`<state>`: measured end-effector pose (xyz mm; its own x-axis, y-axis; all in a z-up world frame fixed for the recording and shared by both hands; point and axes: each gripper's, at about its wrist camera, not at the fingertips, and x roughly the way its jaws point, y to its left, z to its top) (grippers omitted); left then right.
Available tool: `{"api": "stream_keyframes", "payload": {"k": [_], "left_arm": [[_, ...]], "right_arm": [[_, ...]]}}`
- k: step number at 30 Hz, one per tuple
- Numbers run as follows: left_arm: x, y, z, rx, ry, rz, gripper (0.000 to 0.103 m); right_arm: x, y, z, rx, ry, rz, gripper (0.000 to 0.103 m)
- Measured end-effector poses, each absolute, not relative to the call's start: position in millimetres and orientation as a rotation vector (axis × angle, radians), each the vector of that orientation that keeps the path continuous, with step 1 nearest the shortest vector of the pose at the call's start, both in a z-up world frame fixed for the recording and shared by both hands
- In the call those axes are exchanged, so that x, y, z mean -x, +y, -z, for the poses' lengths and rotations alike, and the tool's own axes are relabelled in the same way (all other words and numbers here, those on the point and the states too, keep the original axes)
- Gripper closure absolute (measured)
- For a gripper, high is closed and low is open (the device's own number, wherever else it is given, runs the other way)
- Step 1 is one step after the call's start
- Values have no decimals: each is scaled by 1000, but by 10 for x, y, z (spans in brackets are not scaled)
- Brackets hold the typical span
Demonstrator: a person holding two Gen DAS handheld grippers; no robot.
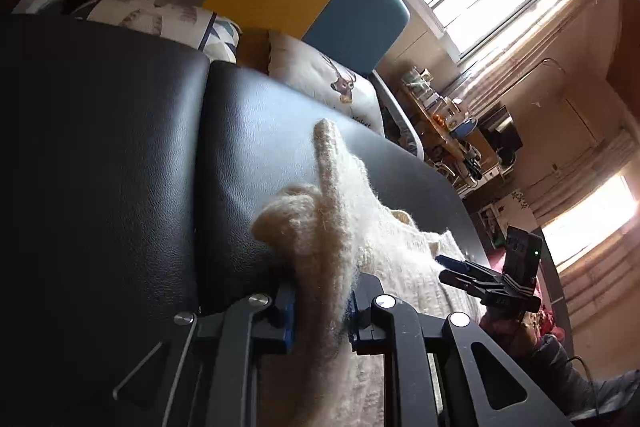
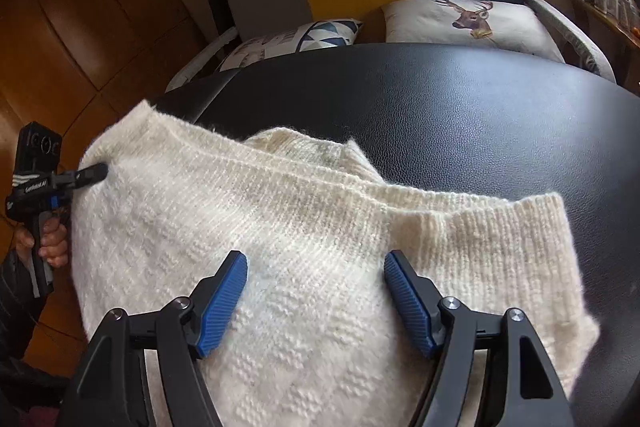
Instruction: Fold clothes
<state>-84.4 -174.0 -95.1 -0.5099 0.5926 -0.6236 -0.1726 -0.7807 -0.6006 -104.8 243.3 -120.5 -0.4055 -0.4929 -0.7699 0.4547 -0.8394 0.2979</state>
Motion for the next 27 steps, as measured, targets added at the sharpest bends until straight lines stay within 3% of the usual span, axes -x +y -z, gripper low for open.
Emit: {"api": "stream_keyframes", "payload": {"k": [11,17,22,27], "left_arm": [[814,-1888,436,1249,-564,-2407,84],[777,-1829,230,1288,-570,-2400,84],[662,-1663,-2,1241,-699,-2372,85],[691,-1225,-201,1208,-781,-2353,85]], "right_arm": [[802,2625,810,-1247,231,1951,30],[924,2349,1252,-1357,616,1761,30],[941,2332,1415,-1337,671,1735,23],[869,2381,1467,-1323,574,1847,14]]}}
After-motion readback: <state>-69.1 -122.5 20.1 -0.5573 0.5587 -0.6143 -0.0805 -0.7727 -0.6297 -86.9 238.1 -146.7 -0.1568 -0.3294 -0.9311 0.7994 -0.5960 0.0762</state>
